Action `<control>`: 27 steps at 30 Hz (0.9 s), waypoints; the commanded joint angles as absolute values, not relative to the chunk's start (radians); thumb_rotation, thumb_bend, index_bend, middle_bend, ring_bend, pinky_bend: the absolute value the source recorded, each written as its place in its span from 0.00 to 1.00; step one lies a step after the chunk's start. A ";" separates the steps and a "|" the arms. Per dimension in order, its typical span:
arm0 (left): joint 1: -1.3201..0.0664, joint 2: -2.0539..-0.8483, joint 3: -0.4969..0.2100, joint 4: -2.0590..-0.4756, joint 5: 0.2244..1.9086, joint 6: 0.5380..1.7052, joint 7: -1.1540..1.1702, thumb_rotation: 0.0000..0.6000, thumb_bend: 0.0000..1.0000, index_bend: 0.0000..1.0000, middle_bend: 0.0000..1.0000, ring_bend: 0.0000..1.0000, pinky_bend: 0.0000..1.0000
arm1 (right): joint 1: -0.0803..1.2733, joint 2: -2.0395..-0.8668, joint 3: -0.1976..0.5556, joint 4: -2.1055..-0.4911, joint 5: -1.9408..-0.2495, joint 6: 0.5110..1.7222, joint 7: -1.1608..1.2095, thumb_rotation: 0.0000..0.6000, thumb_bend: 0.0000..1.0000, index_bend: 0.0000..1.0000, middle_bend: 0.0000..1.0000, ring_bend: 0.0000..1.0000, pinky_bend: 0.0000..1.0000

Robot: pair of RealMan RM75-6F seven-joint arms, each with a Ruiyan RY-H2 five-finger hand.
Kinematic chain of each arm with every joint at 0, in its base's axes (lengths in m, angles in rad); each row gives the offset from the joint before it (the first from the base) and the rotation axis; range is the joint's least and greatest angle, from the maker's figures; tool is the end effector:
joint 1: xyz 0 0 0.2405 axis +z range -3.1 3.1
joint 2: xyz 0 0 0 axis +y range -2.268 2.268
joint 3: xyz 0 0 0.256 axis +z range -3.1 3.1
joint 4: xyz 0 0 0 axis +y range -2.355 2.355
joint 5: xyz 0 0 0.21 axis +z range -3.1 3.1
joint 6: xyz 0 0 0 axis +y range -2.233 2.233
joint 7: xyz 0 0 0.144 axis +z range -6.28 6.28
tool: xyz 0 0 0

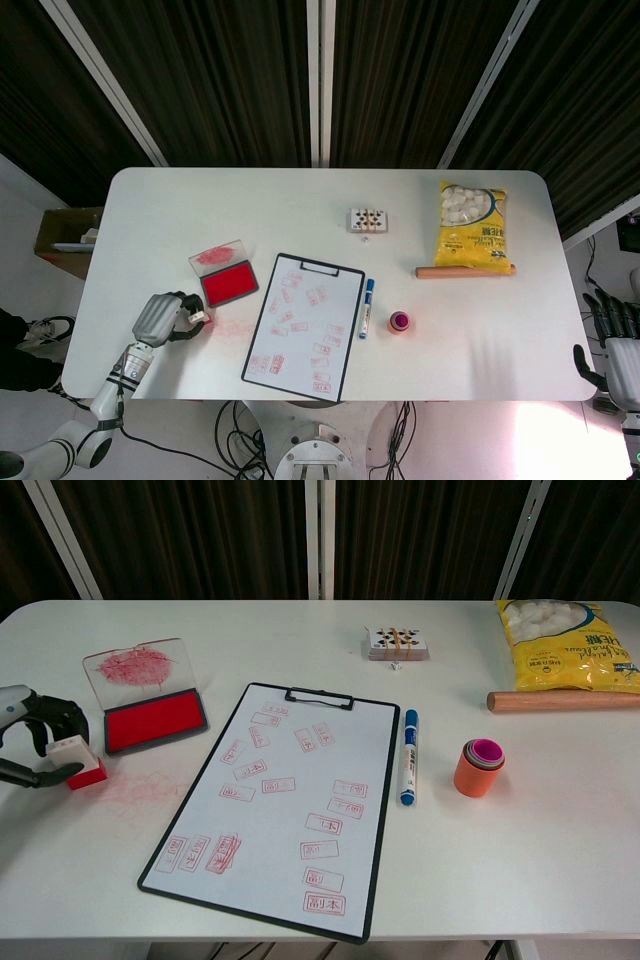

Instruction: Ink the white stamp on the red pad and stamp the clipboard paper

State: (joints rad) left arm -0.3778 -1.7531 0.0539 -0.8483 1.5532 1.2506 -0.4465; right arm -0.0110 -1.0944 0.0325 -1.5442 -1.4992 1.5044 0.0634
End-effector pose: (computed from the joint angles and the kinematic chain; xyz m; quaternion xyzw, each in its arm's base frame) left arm -0.3102 0.2589 -0.0306 -0.6580 -0.4719 -0.4304 0.3989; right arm -0.3418 -0.1466 0.1747 0.5770 -0.4057 0.3535 0.6144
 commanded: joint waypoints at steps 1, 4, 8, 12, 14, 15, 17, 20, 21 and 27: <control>-0.378 -1.757 0.055 -0.839 1.559 1.251 -0.450 1.00 0.38 0.56 0.61 0.44 0.50 | -0.011 -1.094 0.033 -1.544 -1.498 1.505 0.064 1.00 0.40 0.00 0.00 0.00 0.00; -0.378 -1.757 0.058 -0.832 1.564 1.249 -0.458 1.00 0.36 0.54 0.59 0.43 0.50 | -0.012 -1.095 0.033 -1.542 -1.497 1.505 0.064 1.00 0.40 0.00 0.00 0.00 0.00; -0.376 -1.761 0.059 -0.819 1.570 1.253 -0.457 1.00 0.33 0.52 0.57 0.42 0.49 | -0.012 -1.094 0.033 -1.542 -1.496 1.504 0.064 1.00 0.40 0.00 0.00 0.00 0.00; -0.374 -1.767 0.058 -0.803 1.576 1.263 -0.433 1.00 0.28 0.51 0.56 0.41 0.49 | -0.012 -1.093 0.033 -1.543 -1.495 1.504 0.062 1.00 0.40 0.00 0.00 0.00 0.00; -0.373 -1.769 0.057 -0.799 1.578 1.269 -0.426 1.00 0.27 0.50 0.55 0.41 0.49 | -0.013 -1.093 0.034 -1.545 -1.495 1.505 0.059 1.00 0.40 0.00 0.00 0.00 0.00; -0.372 -1.770 0.057 -0.799 1.579 1.270 -0.424 1.00 0.26 0.49 0.55 0.41 0.49 | -0.012 -1.093 0.034 -1.545 -1.495 1.504 0.058 1.00 0.40 0.00 0.00 0.00 0.00; -0.372 -1.771 0.058 -0.796 1.582 1.271 -0.417 1.00 0.26 0.48 0.55 0.41 0.49 | -0.012 -1.092 0.034 -1.547 -1.494 1.503 0.056 1.00 0.40 0.00 0.00 0.00 0.00; -0.372 -1.771 0.061 -0.795 1.584 1.266 -0.412 1.00 0.26 0.46 0.54 0.40 0.49 | -0.012 -1.091 0.033 -1.549 -1.494 1.503 0.054 1.00 0.40 0.00 0.00 0.00 0.00; -0.372 -1.771 0.061 -0.795 1.584 1.265 -0.411 1.00 0.25 0.46 0.53 0.40 0.49 | -0.012 -1.091 0.033 -1.550 -1.494 1.502 0.053 1.00 0.40 0.00 0.00 0.00 0.00; -0.371 -1.768 0.056 -0.796 1.585 1.272 -0.407 1.00 0.24 0.45 0.51 0.39 0.49 | -0.011 -1.089 0.035 -1.554 -1.494 1.504 0.051 1.00 0.40 0.00 0.00 0.00 0.00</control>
